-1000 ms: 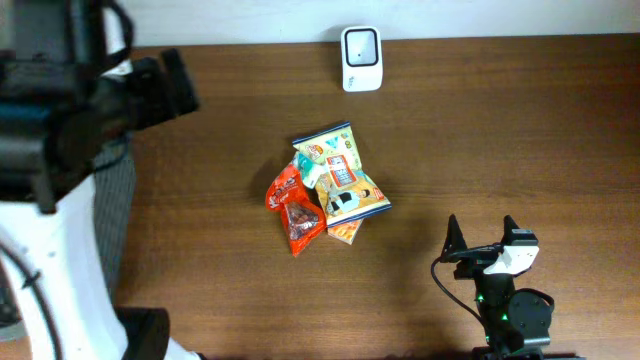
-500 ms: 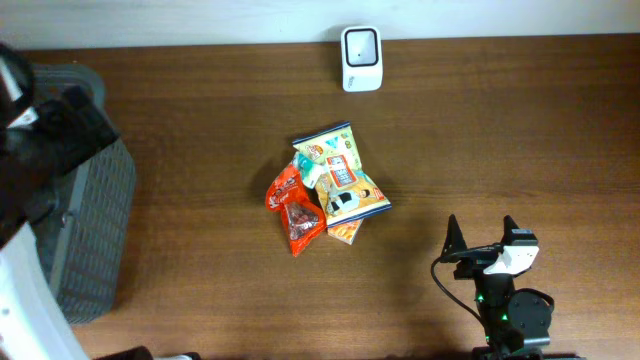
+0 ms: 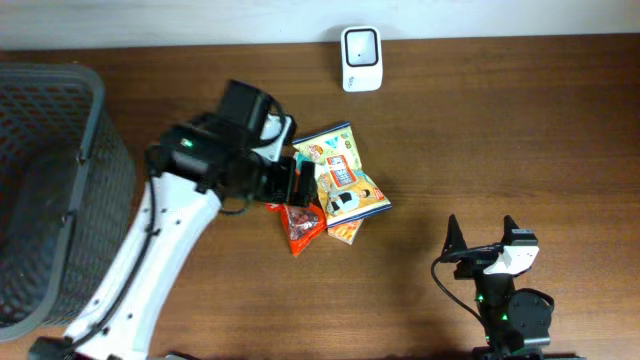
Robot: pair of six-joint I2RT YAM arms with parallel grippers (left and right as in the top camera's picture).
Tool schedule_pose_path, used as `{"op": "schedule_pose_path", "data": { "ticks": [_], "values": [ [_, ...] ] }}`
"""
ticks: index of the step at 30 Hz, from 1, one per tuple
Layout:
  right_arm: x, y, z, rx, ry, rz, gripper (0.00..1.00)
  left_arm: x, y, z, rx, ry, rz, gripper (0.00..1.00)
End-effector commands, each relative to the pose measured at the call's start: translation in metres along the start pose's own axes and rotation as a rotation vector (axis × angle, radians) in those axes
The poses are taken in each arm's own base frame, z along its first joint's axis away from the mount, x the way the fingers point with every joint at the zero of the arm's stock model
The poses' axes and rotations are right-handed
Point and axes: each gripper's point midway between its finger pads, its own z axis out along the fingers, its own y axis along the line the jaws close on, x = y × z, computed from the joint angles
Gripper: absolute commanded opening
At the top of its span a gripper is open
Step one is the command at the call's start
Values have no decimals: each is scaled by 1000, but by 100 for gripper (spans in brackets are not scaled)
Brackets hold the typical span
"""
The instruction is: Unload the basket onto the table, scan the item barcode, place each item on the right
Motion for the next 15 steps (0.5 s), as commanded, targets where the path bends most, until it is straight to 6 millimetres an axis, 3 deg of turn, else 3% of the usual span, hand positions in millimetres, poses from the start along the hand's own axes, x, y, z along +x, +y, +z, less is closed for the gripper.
{"op": "schedule_pose_path", "data": {
  "ticks": [1, 4, 9, 15],
  "values": [
    [3, -3, 0, 15, 2, -3, 98, 10, 34, 43, -123, -1, -79, 99],
    [3, -3, 0, 15, 2, -3, 98, 16, 46, 79, -126, -25, -78, 99],
    [3, -3, 0, 15, 2, -3, 98, 12, 48, 83, -136, -43, -74, 99],
    [3, -3, 0, 15, 2, -3, 99, 15, 57, 105, -153, -22, -79, 99]
  ]
}}
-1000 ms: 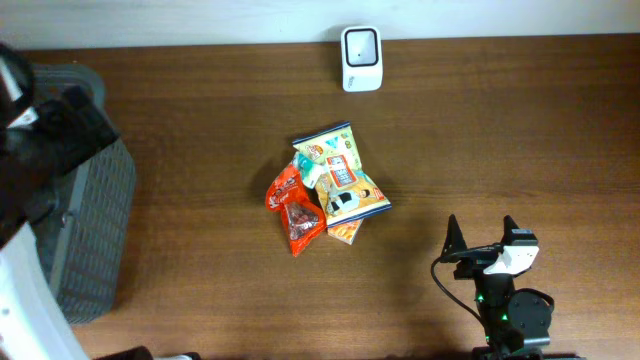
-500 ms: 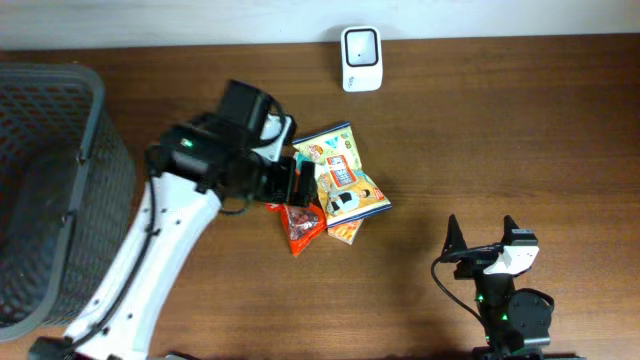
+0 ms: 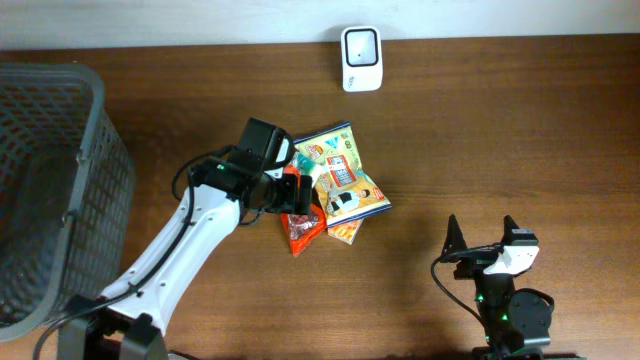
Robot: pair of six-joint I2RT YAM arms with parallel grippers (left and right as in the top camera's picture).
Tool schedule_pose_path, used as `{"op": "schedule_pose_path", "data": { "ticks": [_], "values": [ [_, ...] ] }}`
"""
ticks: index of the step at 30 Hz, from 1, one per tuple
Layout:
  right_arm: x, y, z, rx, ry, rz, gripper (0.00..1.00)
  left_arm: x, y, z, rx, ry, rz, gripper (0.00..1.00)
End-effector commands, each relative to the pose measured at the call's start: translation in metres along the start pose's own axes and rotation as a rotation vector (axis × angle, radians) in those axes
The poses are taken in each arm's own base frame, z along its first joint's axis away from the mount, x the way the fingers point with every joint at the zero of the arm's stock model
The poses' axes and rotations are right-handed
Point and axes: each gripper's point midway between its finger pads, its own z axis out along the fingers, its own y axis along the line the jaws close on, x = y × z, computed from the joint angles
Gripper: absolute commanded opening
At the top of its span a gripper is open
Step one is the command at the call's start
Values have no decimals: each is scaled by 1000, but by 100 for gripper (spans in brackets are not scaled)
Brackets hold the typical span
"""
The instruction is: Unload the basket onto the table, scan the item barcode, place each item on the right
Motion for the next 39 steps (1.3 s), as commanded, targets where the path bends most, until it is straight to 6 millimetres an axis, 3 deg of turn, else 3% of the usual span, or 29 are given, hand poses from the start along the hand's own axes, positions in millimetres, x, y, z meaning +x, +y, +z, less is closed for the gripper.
{"op": "schedule_pose_path", "data": {
  "ticks": [1, 6, 10, 11, 18, 19, 20, 21, 23, 26, 29, 31, 33, 35, 37, 38, 39],
  "values": [
    [3, -3, 0, 15, 3, -3, 98, 7, 5, 11, -18, 31, -14, 99],
    [3, -3, 0, 15, 3, -3, 98, 10, 6, 14, -22, 45, -14, 99],
    [3, -3, 0, 15, 3, -3, 98, 22, 12, 38, -43, 115, -21, 99],
    [3, -3, 0, 15, 3, -3, 98, 30, 14, 40, -55, 153, -25, 99],
    [2, -7, 0, 34, -1, -3, 98, 34, 16, 39, -59, 167, -27, 99],
    [-9, 0, 0, -1, -46, 37, 98, 26, 13, 41, -50, 137, -24, 99],
    [-23, 23, -3, -138, -86, 147, 98, 20, 12, 42, -42, 110, -21, 99],
    [-30, 28, -4, -167, -112, 160, 98, 15, 10, 42, -36, 91, -20, 99],
    [-45, 55, -13, -330, -158, 138, 98, 14, 10, 44, -35, 87, -19, 99],
    [-77, 81, -32, -490, -279, 90, 98, 18, 12, 48, -40, 103, -21, 99],
    [-102, 85, -38, -479, -209, 84, 98, 20, 12, 49, -41, 108, -21, 99],
    [-117, 87, -24, -444, -46, 58, 98, 20, 12, 49, -41, 109, -21, 99],
    [-119, 91, 3, -433, 135, 95, 98, 21, 13, 48, -43, 114, -21, 99],
    [-106, 116, 29, -574, 302, 143, 99, 24, 14, 48, -47, 125, -22, 99],
    [-86, 145, 34, -801, 409, 196, 98, 26, 14, 48, -49, 132, -23, 99],
    [-85, 161, 30, -957, 417, 209, 98, 26, 14, 48, -49, 132, -23, 99],
    [-83, 164, 37, -985, 445, 270, 98, 27, 14, 48, -50, 135, -23, 99]
  ]
}}
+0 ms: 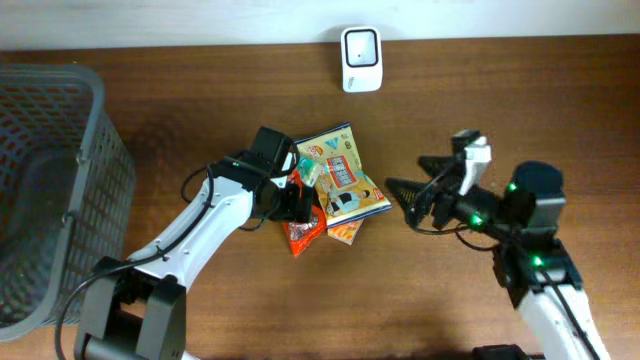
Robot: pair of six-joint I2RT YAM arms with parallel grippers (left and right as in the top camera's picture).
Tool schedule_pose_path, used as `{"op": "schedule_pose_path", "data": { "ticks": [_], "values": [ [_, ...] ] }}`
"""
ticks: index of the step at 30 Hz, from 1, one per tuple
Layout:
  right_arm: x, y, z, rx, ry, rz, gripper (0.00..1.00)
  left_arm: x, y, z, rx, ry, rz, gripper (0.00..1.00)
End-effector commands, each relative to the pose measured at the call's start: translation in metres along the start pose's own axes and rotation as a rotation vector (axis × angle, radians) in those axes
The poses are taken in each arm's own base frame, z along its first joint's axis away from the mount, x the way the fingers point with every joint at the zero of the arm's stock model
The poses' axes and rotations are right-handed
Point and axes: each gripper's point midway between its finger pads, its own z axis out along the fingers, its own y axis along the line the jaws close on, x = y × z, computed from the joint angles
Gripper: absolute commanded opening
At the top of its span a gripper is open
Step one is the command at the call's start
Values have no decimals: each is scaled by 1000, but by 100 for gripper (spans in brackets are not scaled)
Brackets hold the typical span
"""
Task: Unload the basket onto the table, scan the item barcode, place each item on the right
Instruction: 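Grasp yellow wet-wipe pack with right gripper and lift it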
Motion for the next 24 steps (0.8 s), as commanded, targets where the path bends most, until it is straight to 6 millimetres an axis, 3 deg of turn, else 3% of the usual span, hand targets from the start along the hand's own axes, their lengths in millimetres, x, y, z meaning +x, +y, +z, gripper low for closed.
{"op": "schedule_pose_path", "data": {
  "ticks": [1, 4, 6, 7, 9, 11, 13, 16, 18, 22, 24],
  "values": [
    [3, 15, 9, -162, 47, 82, 98, 2, 1, 1, -6, 6, -10, 99],
    [17, -38, 5, 181, 101, 285, 98, 1, 1, 1, -6, 4, -10, 99],
    [22, -64, -29, 511, 211, 373, 98, 1, 1, 1, -6, 4, -10, 99],
    [21, -65, -38, 567, 225, 412, 98, 1, 1, 1, -6, 3, -10, 99],
    [-3, -40, -28, 421, 190, 387, 98, -3, 0, 1, 0, -14, -8, 99],
    [-7, -25, -22, 326, 195, 381, 98, -3, 0, 1, -1, -12, -8, 99],
    [-8, -21, -26, 330, 187, 379, 98, -2, 0, 1, -2, -10, -9, 99],
    [-2, -28, -60, 552, 271, 431, 98, -2, 0, 1, -1, -10, -9, 99],
    [-4, -29, -65, 580, 311, 414, 98, -2, 0, 1, -1, -9, -9, 99],
    [3, -58, -45, 608, 351, 439, 98, -2, 0, 1, -1, -9, -9, 99],
    [37, -95, -20, 633, 477, 527, 98, -2, 0, 1, -1, -9, -9, 99]
  ]
}}
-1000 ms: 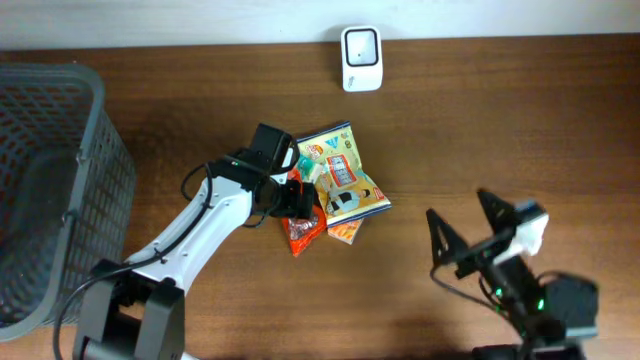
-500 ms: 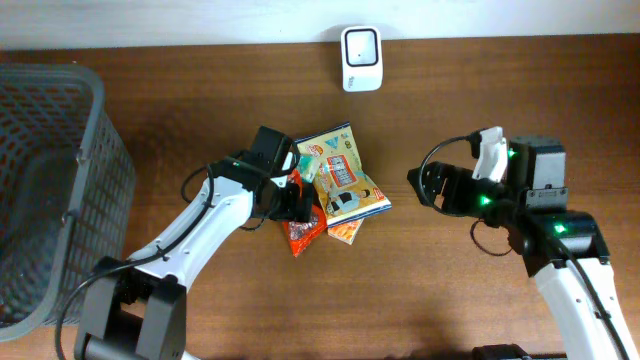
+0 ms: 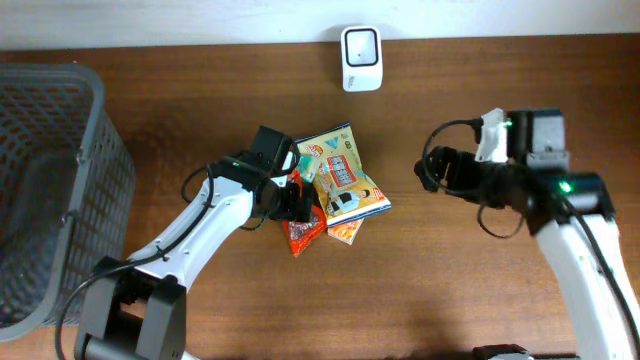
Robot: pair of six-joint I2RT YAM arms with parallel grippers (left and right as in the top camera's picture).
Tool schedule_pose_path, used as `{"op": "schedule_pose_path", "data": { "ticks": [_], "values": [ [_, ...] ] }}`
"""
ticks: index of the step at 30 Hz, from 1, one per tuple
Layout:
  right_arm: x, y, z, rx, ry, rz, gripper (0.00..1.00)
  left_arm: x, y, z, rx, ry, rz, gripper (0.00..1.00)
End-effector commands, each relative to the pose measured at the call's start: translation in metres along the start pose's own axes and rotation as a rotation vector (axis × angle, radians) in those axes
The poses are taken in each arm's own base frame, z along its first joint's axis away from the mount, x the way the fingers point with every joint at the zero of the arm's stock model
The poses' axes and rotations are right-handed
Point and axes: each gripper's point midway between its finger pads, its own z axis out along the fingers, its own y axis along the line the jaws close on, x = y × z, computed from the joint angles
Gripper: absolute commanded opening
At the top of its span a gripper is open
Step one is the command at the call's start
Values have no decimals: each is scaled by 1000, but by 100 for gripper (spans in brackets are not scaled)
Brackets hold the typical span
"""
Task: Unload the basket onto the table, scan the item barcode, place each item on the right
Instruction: 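Grasp yellow wet-wipe pack with right gripper and lift it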
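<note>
A pile of snack packets lies mid-table: a yellow and blue packet on top, an orange one below it, and a red packet at the front left. My left gripper is down at the pile's left edge, over the red packet's top; its jaws are hidden under the wrist. The white barcode scanner stands at the table's far edge. My right gripper hangs to the right of the pile, pointing towards it, with nothing seen in it.
A large grey mesh basket fills the left end of the table. A small orange packet pokes out at the pile's front. Bare wood lies between the pile and the scanner.
My right arm has drawn back to the right and further from the front edge, its gripper now less spread in view. The left arm and the packets have not moved.
My left gripper was first at the pile's upper left, then lower against the packets, then settled at the pile's left edge, where it stays. My right arm was parked at the front right, then reached towards the pile with open fingers, and now sits further right.
</note>
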Motion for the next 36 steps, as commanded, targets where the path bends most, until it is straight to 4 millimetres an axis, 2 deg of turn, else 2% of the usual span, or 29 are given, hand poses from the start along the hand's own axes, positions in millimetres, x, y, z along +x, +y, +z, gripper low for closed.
{"op": "schedule_pose_path", "data": {
  "ticks": [1, 2, 3, 4, 5, 7, 8, 9, 13, 17, 19, 21, 23, 25, 27, 29, 30, 31, 32, 34, 35, 36],
  "values": [
    [-2, -24, 58, 45, 124, 44, 98, 1, 1, 1, -4, 3, -10, 99],
    [0, -21, 79, -14, 172, 28, 98, 1, 1, 1, -4, 3, -10, 99],
    [2, -3, 98, -169, 222, -31, 99, 1, 1, 1, -4, 3, -10, 100],
    [1, 8, 108, -262, 234, -51, 99, 1, 1, 1, -4, 3, -10, 99],
    [-6, 7, 118, -277, 213, -64, 98, 1, 1, 1, -4, 2, -10, 99],
    [-12, 3, 128, -267, 193, -75, 99, 0, 1, 1, -4, 1, -10, 99],
    [-9, -5, 136, -225, 202, -74, 98, 0, 1, 1, -3, -1, -10, 99],
    [-5, -4, 141, -224, 217, -76, 99, 0, 1, 1, -3, -2, -10, 99],
    [11, 20, 177, -251, 249, -145, 99, 0, 1, 1, -3, 0, -10, 99],
    [22, 14, 197, -162, 271, -125, 99, 1, 1, 1, -4, 2, -10, 99],
    [26, 20, 203, -170, 276, -141, 99, 1, 1, 1, -4, 3, -10, 99],
    [39, 32, 209, -161, 299, -169, 97, 4, 2, 1, -8, 17, -12, 99],
    [45, 34, 216, -122, 295, -192, 92, 4, 2, 1, -9, 18, -12, 99],
    [50, 43, 222, -134, 298, -195, 78, 6, 2, 1, -10, 24, -12, 99],
    [53, 46, 224, -142, 303, -224, 73, 6, 2, 1, -11, 23, -12, 99],
    [55, 49, 223, -158, 309, -225, 44, 6, 2, 1, -11, 23, -12, 99],
    [55, 49, 223, -160, 310, -226, 35, 6, 2, 1, -11, 22, -12, 99],
    [55, 49, 223, -162, 311, -225, 19, 5, 2, 1, -10, 20, -12, 99],
    [58, 55, 221, -198, 326, -221, 7, 5, 2, 1, -10, 19, -12, 99],
    [58, 65, 214, -246, 335, -219, 4, 4, 2, 1, -10, 17, -11, 99],
    [54, 69, 207, -245, 326, -222, 4, 4, 2, 1, -9, 16, -11, 99],
    [44, 77, 191, -241, 299, -244, 4, 4, 2, 1, -10, 14, -12, 99]
  ]
}}
